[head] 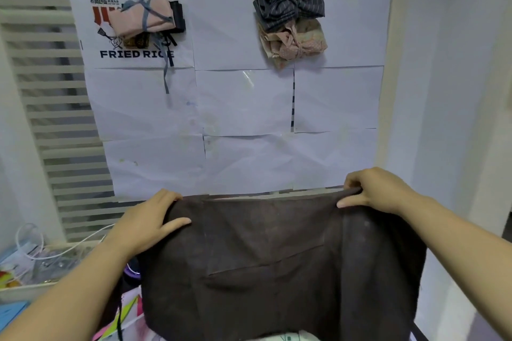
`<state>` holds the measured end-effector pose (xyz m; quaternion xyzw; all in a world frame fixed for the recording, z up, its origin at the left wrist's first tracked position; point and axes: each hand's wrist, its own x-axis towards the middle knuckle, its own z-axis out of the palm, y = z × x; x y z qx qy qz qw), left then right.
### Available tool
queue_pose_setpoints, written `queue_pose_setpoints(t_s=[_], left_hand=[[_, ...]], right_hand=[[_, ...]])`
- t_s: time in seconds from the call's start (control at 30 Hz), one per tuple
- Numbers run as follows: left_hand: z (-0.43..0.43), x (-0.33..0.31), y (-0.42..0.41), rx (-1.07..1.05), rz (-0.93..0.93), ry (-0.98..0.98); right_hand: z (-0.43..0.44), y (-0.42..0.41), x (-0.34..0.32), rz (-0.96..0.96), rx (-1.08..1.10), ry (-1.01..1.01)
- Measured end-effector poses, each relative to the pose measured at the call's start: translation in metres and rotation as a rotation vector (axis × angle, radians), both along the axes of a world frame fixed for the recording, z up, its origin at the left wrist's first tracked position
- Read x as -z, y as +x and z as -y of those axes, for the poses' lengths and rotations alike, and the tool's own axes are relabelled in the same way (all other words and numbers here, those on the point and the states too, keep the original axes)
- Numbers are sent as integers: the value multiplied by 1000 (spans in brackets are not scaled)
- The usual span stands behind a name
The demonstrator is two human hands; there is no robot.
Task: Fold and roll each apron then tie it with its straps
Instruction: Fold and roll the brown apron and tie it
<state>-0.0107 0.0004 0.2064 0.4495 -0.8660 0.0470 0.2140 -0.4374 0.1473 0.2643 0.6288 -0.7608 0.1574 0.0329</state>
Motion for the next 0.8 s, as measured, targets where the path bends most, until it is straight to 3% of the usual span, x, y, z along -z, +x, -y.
queue_pose_setpoints(t_s=[0.17,0.27,0.33,0.47,0.5,0.6,0.7,0.8], left_hand=[[9,2,4,-15,-31,27],[15,1,7,-51,-98,85],[18,-1,10,-101,-110,89],[26,-9,6,-260,87,-266],[23,-12,0,-323,120,-276],[21,-21,-20,-489,55,-53],[27,-26,-32,-509,-124,273],[34,-28,-36,-435,-696,729]], right_hand=[[2,7,11,219,-166,-67],[8,12,11,224,-218,-85],[11,12,8,164,-174,-74],[10,12,-2,-206,120,2],[10,14,-1,-249,194,21],[20,16,6,-212,310,100],[33,12,14,106,278,143],[37,9,13,310,253,259]])
